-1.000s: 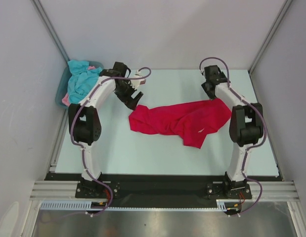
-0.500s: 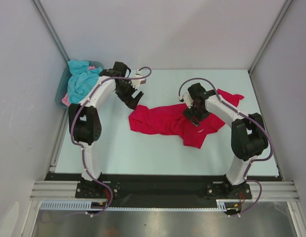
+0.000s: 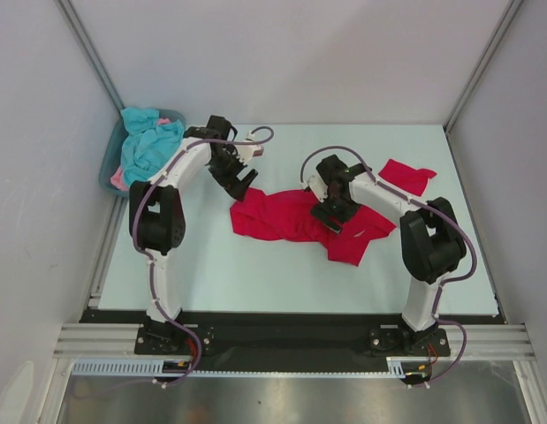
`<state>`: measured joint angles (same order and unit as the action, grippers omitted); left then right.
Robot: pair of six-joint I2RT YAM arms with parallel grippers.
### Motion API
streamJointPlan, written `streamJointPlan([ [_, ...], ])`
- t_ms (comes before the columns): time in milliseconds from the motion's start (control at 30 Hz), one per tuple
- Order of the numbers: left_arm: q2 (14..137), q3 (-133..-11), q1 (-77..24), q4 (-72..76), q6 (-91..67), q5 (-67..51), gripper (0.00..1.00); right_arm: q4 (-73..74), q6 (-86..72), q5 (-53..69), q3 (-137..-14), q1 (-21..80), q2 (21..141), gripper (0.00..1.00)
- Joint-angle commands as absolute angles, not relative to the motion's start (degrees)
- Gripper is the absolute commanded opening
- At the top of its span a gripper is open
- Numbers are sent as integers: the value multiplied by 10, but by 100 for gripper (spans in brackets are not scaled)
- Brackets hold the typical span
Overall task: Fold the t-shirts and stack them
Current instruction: Flatten the tshirt out
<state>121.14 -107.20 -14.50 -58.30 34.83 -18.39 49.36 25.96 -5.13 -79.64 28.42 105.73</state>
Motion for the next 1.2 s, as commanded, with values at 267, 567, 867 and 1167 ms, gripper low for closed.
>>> streamJointPlan([
  [267,1273,-1099,-156,-649,405,-234,99,475,273,-88,-835,291,1075,80],
  [567,1294,-1117,-170,-667,407,-258,81,468,276,-96,-837,286,1077,80],
  [867,1309,-1123,-175,-677,410,-258,34,440,260,-75,-811,265,1113,77],
  [1167,1302,-1135,-177,-670,400,-224,0,431,241,-65,-805,231,1156,65],
])
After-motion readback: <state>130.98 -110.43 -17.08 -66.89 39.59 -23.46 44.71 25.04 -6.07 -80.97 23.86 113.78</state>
